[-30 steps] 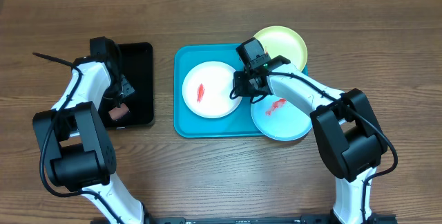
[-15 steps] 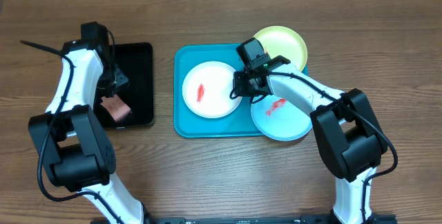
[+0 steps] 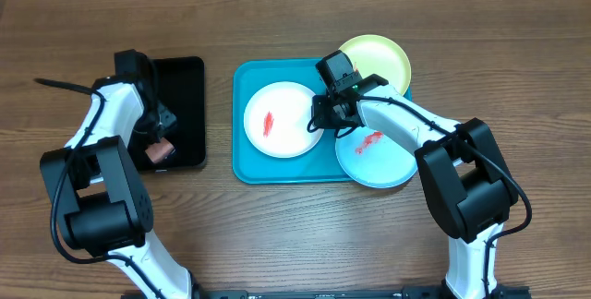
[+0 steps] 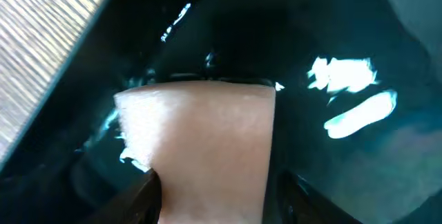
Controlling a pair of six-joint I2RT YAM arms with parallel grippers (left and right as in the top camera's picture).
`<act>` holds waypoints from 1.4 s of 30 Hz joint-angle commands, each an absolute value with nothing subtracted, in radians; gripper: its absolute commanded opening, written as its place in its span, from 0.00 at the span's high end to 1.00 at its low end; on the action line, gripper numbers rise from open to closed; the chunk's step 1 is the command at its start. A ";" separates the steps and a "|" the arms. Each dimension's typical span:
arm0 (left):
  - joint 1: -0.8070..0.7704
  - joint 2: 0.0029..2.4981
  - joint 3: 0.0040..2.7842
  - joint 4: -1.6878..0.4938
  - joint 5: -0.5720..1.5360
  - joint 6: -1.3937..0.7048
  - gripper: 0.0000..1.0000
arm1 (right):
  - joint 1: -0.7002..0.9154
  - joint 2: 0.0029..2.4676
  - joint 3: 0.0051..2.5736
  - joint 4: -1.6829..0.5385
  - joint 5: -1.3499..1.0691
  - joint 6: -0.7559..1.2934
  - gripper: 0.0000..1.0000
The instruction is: Clean dirty plates on tray and stack at the side
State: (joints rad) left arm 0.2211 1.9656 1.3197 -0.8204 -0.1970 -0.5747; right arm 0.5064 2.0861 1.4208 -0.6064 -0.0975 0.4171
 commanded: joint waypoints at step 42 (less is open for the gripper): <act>-0.071 1.956 1.742 -1.104 0.089 -0.197 0.96 | 0.501 2.089 1.414 -0.619 -0.134 0.416 0.91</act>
State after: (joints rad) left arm -0.0448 1.9656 1.7473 -1.1179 0.0208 -0.2295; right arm 0.5060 2.0861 1.4208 -0.6182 -0.1158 0.4175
